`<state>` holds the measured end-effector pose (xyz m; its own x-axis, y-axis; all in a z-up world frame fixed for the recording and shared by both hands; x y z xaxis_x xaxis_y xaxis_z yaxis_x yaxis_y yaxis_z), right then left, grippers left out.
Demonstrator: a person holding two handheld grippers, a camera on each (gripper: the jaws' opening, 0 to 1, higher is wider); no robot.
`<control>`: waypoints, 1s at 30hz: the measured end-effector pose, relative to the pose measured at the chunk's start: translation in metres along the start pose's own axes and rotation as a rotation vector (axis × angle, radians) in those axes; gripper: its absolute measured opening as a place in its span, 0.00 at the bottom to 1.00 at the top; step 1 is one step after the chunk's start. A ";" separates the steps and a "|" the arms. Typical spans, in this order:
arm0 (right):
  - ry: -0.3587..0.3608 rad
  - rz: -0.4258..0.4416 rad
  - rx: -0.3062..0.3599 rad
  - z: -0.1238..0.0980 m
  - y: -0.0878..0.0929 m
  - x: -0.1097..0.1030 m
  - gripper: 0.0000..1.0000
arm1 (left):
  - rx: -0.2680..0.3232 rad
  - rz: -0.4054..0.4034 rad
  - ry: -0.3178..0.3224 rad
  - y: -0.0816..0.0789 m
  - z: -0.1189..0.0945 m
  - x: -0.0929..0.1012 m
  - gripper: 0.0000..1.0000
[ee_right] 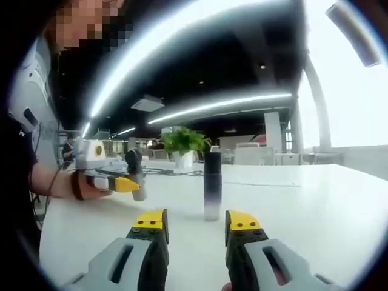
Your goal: Pick up cosmetic bottle twist off cap place on table pick up cap screw tight cap place on table
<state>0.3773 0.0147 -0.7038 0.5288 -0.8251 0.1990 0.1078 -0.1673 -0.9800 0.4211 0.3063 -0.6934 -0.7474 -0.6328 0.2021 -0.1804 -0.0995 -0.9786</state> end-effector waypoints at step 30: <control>-0.073 0.037 0.063 -0.007 -0.038 -0.052 0.27 | -0.084 -0.044 0.038 0.015 -0.029 0.054 0.09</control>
<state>0.3397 0.0606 -0.6770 0.5930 -0.7883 0.1643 0.1385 -0.1011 -0.9852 0.3597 0.2931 -0.6958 -0.7609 -0.5998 0.2475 -0.2653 -0.0605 -0.9623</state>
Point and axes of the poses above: the point that each gripper's makers call its tool centre point, and the gripper's own axes: z roughly forward along the fingers, x roughly to its right, y roughly out of its underside, the point moved 9 cm from there along -z, roughly backward along the fingers, and after that the axes turned 12 degrees about -z, right-handed, at the moved point
